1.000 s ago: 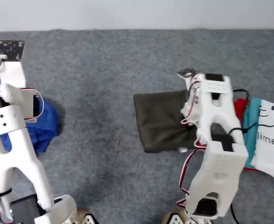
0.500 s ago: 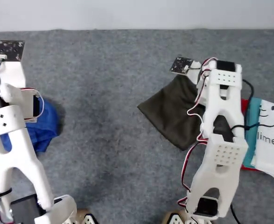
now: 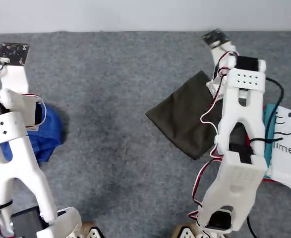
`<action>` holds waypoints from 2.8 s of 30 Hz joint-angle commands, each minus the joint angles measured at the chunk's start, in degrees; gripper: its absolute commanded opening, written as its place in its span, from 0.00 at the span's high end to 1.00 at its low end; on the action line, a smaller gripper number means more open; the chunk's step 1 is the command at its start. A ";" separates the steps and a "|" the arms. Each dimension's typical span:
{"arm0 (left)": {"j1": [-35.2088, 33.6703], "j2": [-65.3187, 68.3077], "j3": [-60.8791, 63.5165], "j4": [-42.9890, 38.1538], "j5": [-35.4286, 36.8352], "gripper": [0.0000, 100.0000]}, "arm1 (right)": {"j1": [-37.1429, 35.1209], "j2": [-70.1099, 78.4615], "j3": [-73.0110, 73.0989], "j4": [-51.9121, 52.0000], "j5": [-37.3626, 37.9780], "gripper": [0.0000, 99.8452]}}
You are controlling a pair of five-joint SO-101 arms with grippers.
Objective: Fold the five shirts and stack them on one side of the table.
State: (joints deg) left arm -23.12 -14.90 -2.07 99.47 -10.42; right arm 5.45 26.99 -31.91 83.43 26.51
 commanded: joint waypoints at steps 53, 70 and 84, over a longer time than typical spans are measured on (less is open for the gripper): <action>-0.44 -2.29 -0.22 1.05 -2.73 0.98 | -5.85 -13.58 56.88 -44.53 -64.26 0.54; -0.44 -2.29 -0.22 1.05 -2.64 0.98 | -5.58 -17.89 54.59 -38.73 -56.44 0.99; -0.44 -2.29 -0.22 1.05 -2.46 0.98 | 0.48 -47.43 54.51 -21.58 -28.22 0.99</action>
State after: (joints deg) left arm -23.21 -14.90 -2.07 99.47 -12.70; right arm 2.99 -12.48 25.23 59.08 -8.22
